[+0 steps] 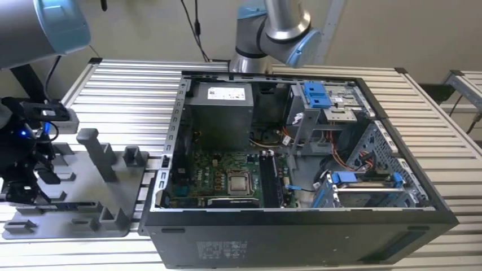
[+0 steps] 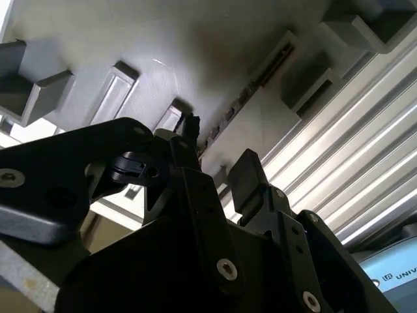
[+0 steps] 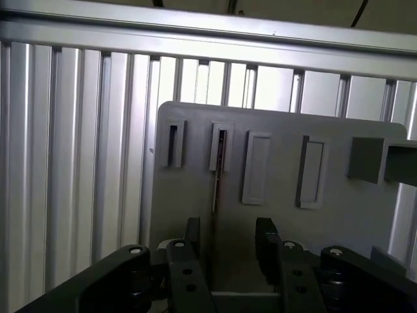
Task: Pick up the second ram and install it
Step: 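Pick up the second ram and move it above second insertion slot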
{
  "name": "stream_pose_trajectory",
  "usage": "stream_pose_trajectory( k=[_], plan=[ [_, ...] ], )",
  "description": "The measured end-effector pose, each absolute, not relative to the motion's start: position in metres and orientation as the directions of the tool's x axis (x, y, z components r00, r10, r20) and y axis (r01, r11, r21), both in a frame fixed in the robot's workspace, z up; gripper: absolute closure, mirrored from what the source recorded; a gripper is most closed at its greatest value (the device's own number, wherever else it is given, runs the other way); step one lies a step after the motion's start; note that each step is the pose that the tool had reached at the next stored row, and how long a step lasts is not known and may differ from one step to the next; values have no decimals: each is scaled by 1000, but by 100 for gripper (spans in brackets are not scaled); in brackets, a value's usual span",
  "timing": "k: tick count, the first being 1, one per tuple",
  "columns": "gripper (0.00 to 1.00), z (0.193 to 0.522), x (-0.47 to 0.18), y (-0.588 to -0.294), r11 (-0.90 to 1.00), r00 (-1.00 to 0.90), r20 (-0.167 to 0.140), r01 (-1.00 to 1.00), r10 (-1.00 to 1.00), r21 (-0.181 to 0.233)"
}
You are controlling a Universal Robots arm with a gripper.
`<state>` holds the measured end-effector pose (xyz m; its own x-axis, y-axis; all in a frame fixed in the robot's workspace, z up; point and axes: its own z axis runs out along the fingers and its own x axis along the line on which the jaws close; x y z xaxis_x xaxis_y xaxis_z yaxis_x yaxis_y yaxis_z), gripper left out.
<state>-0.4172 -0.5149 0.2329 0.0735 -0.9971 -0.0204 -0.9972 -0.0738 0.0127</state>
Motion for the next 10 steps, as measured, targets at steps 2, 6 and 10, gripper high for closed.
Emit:
stream_pose_trajectory(
  k=[2, 6, 10],
  plan=[
    [52, 230, -417, -516, -74, 74, -20, -997, -997, 13],
    [52, 224, -417, -518, -74, 74, -21, -997, -997, 13],
    [52, 218, -417, -518, -75, 75, -20, -997, -997, 13]
  ],
)
